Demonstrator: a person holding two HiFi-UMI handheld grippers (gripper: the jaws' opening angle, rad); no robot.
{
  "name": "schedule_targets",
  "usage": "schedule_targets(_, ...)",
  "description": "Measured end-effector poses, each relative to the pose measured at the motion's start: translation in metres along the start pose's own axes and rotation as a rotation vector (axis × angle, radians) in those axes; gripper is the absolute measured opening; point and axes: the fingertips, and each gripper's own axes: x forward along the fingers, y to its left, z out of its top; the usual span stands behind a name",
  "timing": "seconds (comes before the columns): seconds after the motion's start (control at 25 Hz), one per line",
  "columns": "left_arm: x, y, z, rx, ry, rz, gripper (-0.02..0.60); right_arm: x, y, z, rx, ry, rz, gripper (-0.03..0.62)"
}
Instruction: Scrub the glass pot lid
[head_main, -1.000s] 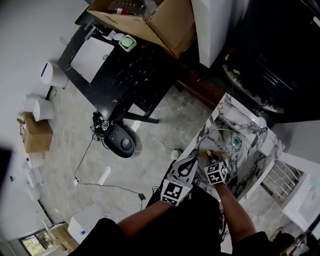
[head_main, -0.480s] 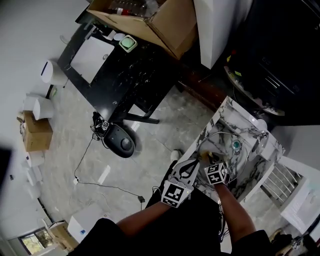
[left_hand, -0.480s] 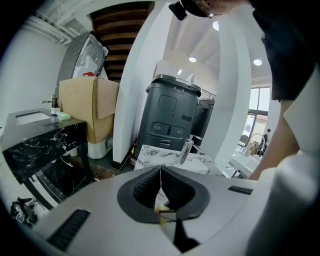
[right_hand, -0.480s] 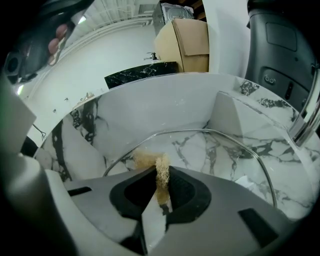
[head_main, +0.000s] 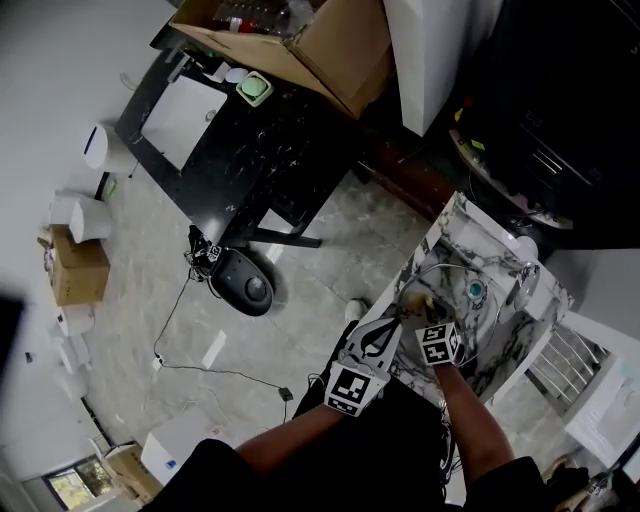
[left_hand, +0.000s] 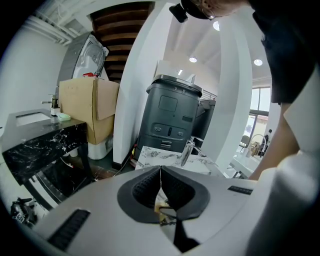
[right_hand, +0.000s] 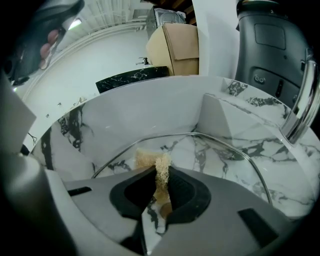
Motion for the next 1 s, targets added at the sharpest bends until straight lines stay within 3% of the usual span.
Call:
schedule_targets(0.48, -0.002, 0.002, 0.0, 0.005, 0.018, -0.015, 0.017, 0.007, -0.016, 0.011, 0.015, -0.014, -0.027, 0.061)
schedule_targets(1.0, -0.002, 0.005, -0.001, -0.014, 0.028, -0.025, 0.017, 0.011, -0.046, 0.01, 0.105, -0.025, -0.072, 0.061)
